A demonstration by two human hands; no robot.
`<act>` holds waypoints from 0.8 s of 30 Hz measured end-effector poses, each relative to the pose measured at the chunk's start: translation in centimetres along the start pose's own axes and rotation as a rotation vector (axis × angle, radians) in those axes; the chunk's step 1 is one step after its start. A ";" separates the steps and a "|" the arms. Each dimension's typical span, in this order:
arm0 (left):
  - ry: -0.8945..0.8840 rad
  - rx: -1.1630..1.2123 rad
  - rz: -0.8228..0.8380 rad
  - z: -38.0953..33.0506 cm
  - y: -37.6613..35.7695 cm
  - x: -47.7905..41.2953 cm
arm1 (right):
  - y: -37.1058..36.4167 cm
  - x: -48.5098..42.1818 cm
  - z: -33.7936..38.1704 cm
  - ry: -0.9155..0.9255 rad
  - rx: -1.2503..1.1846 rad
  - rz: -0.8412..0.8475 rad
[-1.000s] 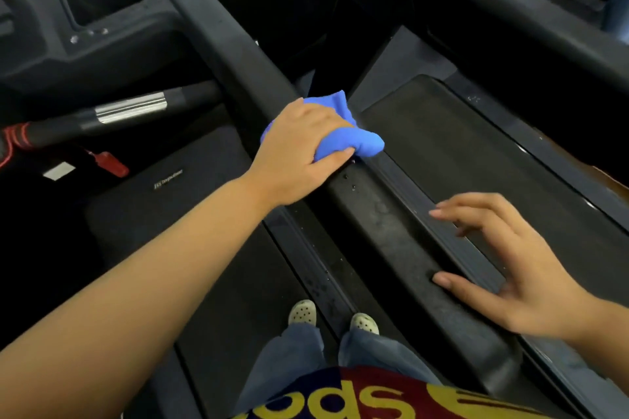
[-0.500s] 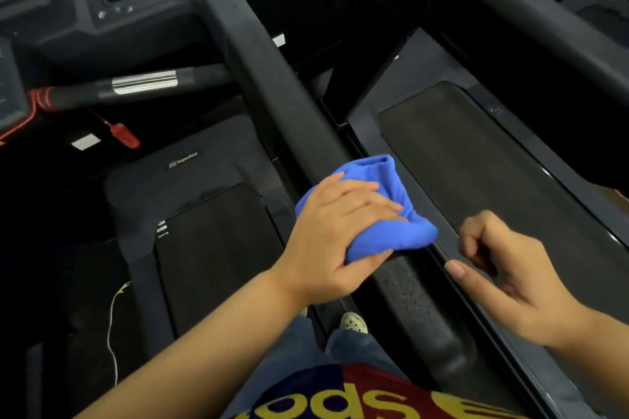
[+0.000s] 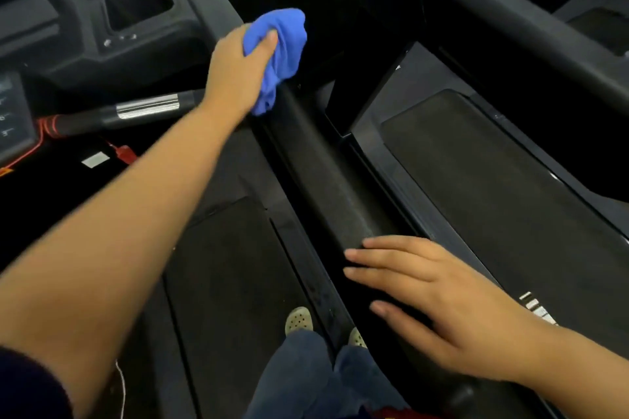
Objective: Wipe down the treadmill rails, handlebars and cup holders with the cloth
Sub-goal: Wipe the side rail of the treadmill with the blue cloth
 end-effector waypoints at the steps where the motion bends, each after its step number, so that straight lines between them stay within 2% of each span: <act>1: -0.051 -0.141 0.077 0.6 -0.5 -1.8 | -0.6 -0.5 -0.1 -0.004 0.046 0.037; 5: -0.251 -0.606 0.381 2.0 -3.9 -5.7 | -2.2 -1.7 -0.4 -0.070 0.057 0.132; 7: -0.312 -0.821 0.476 2.2 -5.5 -5.6 | -2.4 -1.9 -0.6 -0.112 0.059 0.139; 10: -0.373 -0.948 0.594 0.5 -7.4 -3.8 | -2.2 -1.8 -0.9 -0.205 0.010 0.094; 12: -0.383 -0.955 0.694 -0.2 -8.4 -2.0 | -2.3 -1.2 -1.4 -0.320 -0.080 0.031; 14: -0.426 -0.939 0.751 -0.8 -9.0 -0.1 | -2.4 -0.3 -2.1 -0.510 -0.233 -0.031; 17: -0.499 -0.830 0.719 -2.2 -9.2 3.1 | -3.0 0.7 -2.5 -0.714 -0.406 -0.048; 24: -0.639 -0.499 0.479 -4.0 -7.9 10.1 | -2.4 0.4 -2.7 -0.695 -0.435 -0.182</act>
Point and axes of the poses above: each hand's wrist, its own x-axis away from the middle knuckle, its own y-axis out of the back of the hand, z = x × y, the point moved 6 cm from there along -x, towards the middle knuckle, and after that the axes turned 9 degrees about -x, right-handed, at the moved point
